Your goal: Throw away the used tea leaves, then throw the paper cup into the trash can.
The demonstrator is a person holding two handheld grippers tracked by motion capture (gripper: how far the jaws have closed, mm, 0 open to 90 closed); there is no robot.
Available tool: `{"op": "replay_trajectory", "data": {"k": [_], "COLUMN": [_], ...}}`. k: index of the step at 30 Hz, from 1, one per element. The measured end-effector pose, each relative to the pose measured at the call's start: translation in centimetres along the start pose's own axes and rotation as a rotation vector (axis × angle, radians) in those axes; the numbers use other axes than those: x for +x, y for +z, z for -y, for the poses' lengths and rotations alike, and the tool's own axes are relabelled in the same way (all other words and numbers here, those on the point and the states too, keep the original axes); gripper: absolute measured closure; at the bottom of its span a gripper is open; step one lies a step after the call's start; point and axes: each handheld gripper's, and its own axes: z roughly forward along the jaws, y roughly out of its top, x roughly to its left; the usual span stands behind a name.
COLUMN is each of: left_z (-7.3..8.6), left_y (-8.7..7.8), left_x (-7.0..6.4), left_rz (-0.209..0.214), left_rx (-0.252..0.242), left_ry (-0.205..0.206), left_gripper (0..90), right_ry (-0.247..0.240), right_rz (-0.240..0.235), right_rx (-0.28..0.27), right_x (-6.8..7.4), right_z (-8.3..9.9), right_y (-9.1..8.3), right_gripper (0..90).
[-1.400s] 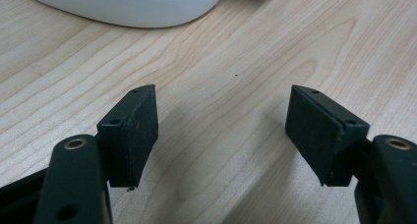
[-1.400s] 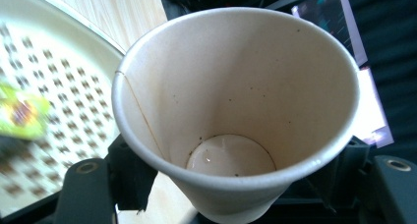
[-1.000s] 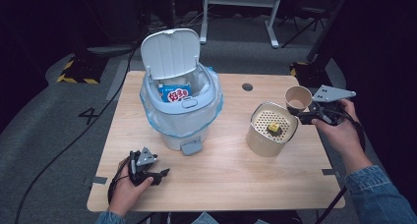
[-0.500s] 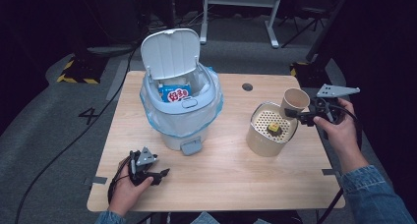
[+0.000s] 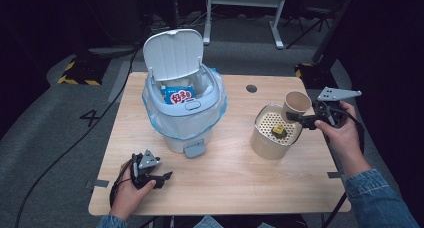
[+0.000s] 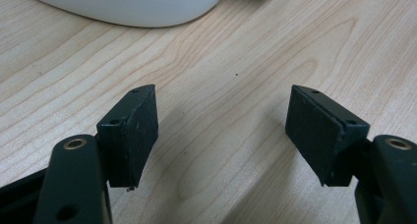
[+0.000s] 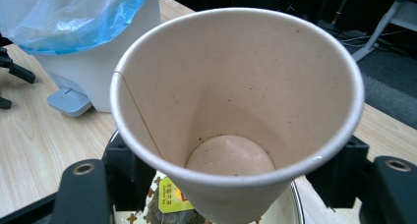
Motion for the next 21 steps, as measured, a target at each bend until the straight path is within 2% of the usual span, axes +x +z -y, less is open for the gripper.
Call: {"op": "replay_trajectory", "data": {"k": [5,13,19,21], "left_z": [0.0,0.0,0.0,0.0], "left_y": [0.0,0.0,0.0,0.0], "left_x": [0.0,0.0,0.0,0.0], "left_rz": [0.000,0.001,0.000,0.000], "left_rx": [0.000,0.000,0.000,0.000], "left_ry": [0.001,0.000,0.000,0.000], "left_gripper": [28.8,28.8,28.8,28.7], "right_ry": [-0.002,0.005,0.002,0.002], "right_rz": [0.005,-0.014,-0.048,-0.066], "right_rx": [-0.005,-0.015,-0.038,-0.028], "right_x": [0.0,0.2,0.4,0.5], "right_z": [0.0,-0.1,-1.2,-1.8], "right_y": [-0.2,-0.3,-0.1,0.0], "right_gripper": [30.1,30.1,30.1,30.2]}}
